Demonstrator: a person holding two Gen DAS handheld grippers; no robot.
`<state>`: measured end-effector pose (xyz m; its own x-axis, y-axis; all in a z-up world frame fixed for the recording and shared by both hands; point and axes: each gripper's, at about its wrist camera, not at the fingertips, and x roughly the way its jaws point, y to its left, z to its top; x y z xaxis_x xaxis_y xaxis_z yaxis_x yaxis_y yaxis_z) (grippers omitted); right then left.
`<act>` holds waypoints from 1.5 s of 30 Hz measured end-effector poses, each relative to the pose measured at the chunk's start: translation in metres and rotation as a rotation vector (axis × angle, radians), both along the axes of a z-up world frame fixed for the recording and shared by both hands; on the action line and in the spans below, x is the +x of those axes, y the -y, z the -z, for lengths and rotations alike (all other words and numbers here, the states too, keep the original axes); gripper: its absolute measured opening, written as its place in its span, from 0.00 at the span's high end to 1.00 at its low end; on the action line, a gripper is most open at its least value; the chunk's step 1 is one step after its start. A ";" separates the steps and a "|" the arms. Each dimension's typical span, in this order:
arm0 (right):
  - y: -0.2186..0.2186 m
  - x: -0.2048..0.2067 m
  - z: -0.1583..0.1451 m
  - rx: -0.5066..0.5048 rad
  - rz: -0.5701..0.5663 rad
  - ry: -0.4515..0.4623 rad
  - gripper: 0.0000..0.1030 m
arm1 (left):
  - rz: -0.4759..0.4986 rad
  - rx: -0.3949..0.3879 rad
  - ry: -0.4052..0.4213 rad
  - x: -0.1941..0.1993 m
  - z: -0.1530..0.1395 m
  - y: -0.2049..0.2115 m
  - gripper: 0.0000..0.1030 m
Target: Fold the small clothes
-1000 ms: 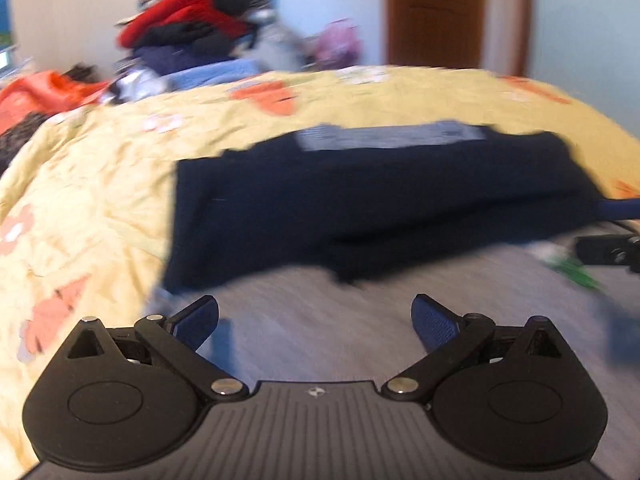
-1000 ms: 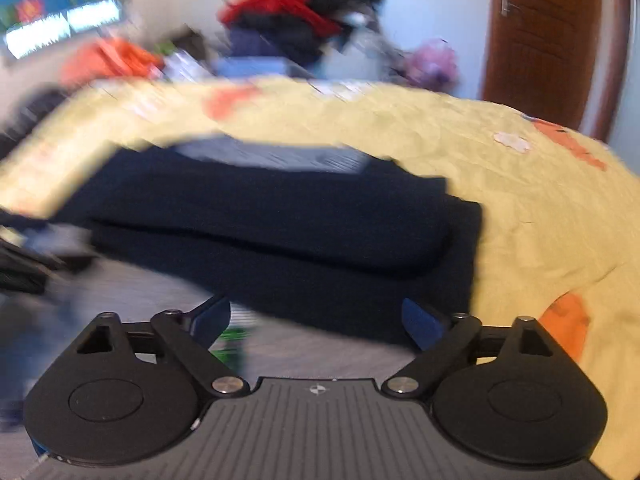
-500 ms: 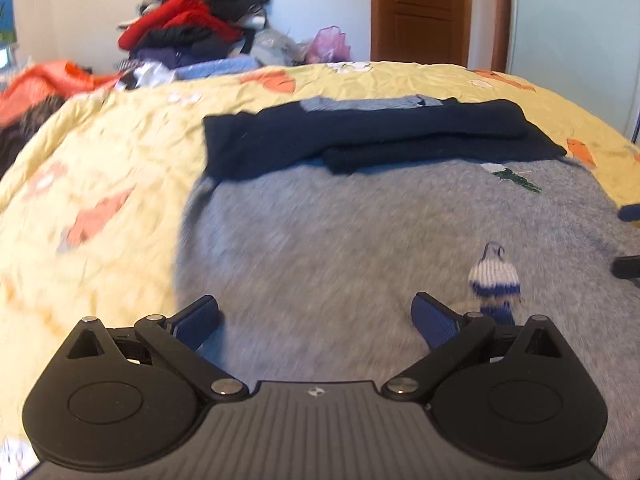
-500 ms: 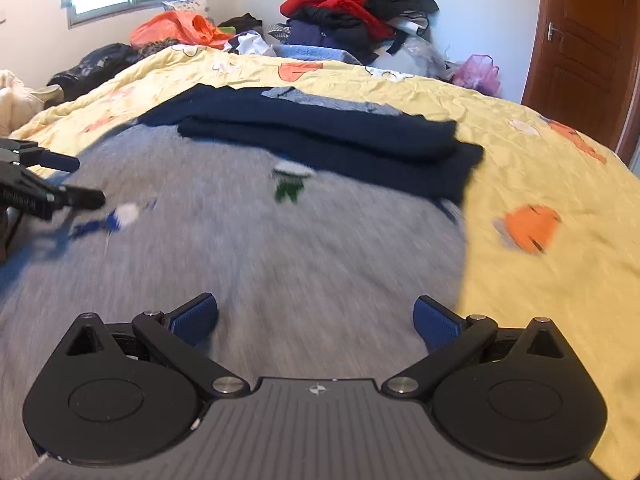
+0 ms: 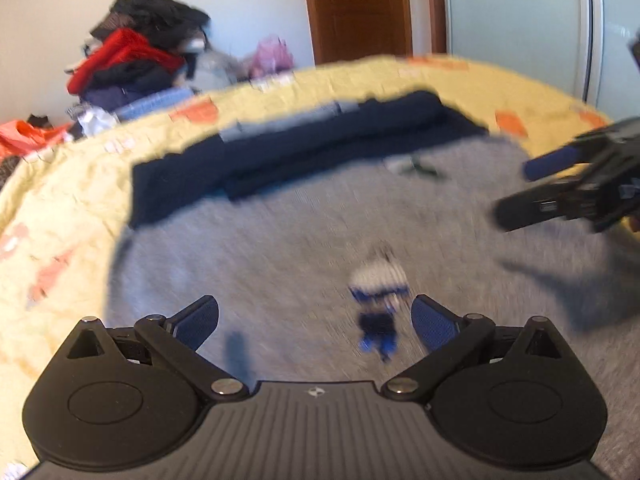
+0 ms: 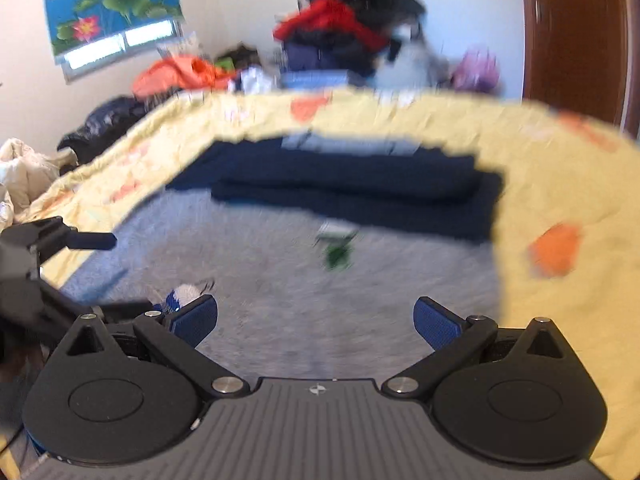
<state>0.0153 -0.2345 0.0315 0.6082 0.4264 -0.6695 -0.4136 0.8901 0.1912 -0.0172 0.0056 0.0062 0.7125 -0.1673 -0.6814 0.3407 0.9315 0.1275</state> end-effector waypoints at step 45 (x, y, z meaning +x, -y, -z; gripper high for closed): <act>-0.002 -0.111 0.013 -0.189 -0.063 0.055 0.00 | -0.111 -0.087 -0.118 -0.140 0.004 -0.067 0.00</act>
